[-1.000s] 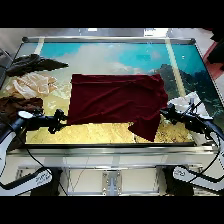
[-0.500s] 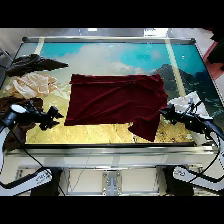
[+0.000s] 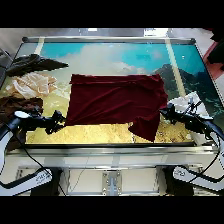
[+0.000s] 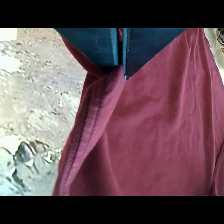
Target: Fold the shirts.
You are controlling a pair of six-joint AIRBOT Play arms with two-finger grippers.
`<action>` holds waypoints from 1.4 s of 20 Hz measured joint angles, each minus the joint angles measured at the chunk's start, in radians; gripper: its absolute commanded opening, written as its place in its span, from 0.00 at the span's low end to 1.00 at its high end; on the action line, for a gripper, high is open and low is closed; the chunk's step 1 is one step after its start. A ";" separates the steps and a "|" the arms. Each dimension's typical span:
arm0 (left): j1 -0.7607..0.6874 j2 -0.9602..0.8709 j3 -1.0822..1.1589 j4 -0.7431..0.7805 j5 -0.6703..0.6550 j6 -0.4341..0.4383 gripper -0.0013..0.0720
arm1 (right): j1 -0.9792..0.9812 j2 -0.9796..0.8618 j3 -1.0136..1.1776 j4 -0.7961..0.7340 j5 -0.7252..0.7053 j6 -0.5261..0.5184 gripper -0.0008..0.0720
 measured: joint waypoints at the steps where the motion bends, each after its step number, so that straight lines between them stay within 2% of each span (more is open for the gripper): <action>1: 0.000 -0.002 -0.002 -0.020 0.007 0.011 0.56 | 0.000 0.000 0.000 0.000 0.000 0.000 0.06; 4: -0.002 -0.006 -0.003 -0.062 0.058 0.032 0.54 | 0.000 0.000 0.000 0.002 0.000 -0.001 0.06; 5: -0.005 -0.010 -0.003 -0.074 0.063 0.035 0.34 | 0.000 0.000 0.000 0.003 0.001 -0.001 0.06; 6: -0.010 -0.016 -0.003 -0.079 0.066 0.040 0.03 | 0.000 0.000 0.000 0.003 0.001 -0.001 0.06; 9: -0.028 -0.039 -0.003 -0.115 0.074 0.062 0.02 | 0.000 0.002 0.000 0.003 0.009 -0.004 0.05; 11: -0.032 -0.044 0.004 -0.208 0.072 0.124 0.02 | 0.000 0.022 0.000 0.003 0.025 -0.013 0.05; 13: -0.026 -0.032 0.026 -0.390 0.048 0.228 0.02 | -0.006 0.079 0.000 0.008 0.048 -0.018 0.05; 18: 0.069 0.108 0.162 -1.048 -0.140 0.565 0.02 | -0.101 0.392 0.075 0.018 0.156 0.029 0.05; 21: 0.158 0.255 0.297 -1.229 -0.217 0.663 0.02 | -0.199 0.642 0.210 0.023 0.201 0.096 0.05; 23: 0.203 0.354 0.398 -1.206 -0.222 0.686 0.02 | -0.267 0.781 0.336 0.023 0.199 0.125 0.05; 24: 0.219 0.406 0.457 -1.148 -0.205 0.685 0.02 | -0.299 0.832 0.406 0.024 0.199 0.134 0.05; 26: 0.237 0.486 0.574 -0.956 -0.148 0.645 0.02 | -0.356 0.898 0.555 0.024 0.201 0.147 0.05; 28: 0.246 0.533 0.684 -0.727 -0.099 0.570 0.02 | -0.393 0.913 0.668 0.018 0.190 0.154 0.05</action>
